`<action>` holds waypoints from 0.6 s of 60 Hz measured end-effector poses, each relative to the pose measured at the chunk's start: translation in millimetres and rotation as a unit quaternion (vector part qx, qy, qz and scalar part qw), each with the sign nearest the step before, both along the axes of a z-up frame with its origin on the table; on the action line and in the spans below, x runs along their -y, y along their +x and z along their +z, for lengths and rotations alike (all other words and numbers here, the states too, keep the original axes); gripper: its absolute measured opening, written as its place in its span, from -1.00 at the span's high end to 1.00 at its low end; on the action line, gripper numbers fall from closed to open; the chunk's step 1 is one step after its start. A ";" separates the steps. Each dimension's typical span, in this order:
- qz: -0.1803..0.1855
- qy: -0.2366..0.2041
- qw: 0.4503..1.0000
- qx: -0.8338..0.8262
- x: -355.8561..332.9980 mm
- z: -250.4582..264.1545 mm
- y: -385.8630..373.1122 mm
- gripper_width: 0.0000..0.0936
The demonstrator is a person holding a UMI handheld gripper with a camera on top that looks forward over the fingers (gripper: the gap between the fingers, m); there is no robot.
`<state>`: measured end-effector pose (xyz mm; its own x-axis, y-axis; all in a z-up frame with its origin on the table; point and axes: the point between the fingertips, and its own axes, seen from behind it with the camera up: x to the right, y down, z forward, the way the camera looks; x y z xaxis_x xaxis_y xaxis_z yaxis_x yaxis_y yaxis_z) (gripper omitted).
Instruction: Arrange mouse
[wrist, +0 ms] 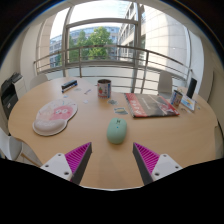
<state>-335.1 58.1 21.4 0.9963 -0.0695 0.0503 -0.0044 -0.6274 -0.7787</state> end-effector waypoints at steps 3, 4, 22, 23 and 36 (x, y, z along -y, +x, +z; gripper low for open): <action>-0.004 0.000 1.000 0.001 -26.4 -7.2 0.8 -0.80; -0.005 -0.001 1.000 0.000 -34.3 -9.9 0.9 -0.79; -0.019 -0.011 1.000 -0.019 -102.2 -37.6 9.4 -0.14; -0.015 -0.010 1.000 -0.018 -103.7 -38.6 9.2 -0.11; -0.010 -0.014 1.000 -0.003 -105.6 -37.5 7.7 0.09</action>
<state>-327.5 163.7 -16.1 0.9951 -0.0878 0.0456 -0.0224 -0.6488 -0.7606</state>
